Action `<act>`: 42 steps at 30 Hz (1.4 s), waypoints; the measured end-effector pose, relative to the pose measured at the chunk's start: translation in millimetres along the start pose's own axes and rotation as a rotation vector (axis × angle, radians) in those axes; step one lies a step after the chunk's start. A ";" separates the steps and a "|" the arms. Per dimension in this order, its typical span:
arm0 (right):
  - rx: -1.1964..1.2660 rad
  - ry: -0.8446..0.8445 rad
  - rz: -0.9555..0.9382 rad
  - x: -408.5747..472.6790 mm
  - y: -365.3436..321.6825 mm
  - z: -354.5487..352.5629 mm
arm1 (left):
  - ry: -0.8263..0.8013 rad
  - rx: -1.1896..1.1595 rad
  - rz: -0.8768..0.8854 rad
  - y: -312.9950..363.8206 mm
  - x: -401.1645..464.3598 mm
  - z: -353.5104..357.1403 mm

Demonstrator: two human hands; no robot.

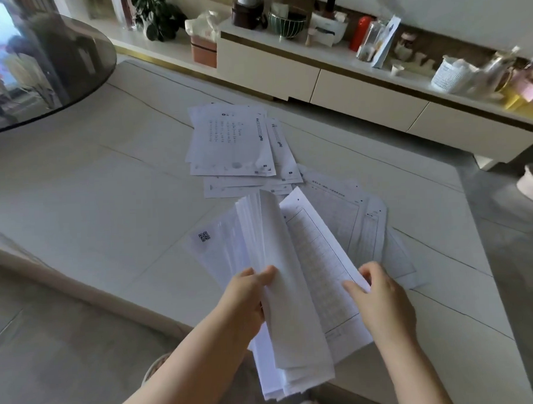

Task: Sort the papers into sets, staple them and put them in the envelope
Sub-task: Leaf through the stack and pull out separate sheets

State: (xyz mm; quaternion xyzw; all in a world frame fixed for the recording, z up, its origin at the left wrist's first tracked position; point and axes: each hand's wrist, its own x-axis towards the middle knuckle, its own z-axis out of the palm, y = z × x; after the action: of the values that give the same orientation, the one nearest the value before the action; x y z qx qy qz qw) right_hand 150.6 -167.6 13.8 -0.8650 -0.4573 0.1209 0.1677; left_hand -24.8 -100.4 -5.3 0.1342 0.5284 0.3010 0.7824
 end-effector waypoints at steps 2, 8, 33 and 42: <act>-0.066 0.133 -0.200 -0.3 -2.7 8.0 | -0.024 -0.036 0.007 0.1 -0.4 3.4; 0.435 -0.454 -0.040 -28.4 -31.5 31.0 | -0.110 -0.066 -0.098 -5.5 4.8 7.8; 0.788 -0.334 0.020 -16.6 -16.2 9.5 | -0.163 0.094 0.108 -9.9 4.2 11.9; 0.848 -0.467 0.024 -18.5 -22.7 0.4 | -0.251 0.191 0.136 -7.1 -0.5 11.6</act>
State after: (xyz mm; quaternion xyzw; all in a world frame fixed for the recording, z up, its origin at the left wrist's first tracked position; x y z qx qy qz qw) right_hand 123.2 -170.9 23.5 -0.6752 -0.3831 0.4896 0.3970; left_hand -12.0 -105.0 -3.9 0.2800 0.4425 0.2825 0.8037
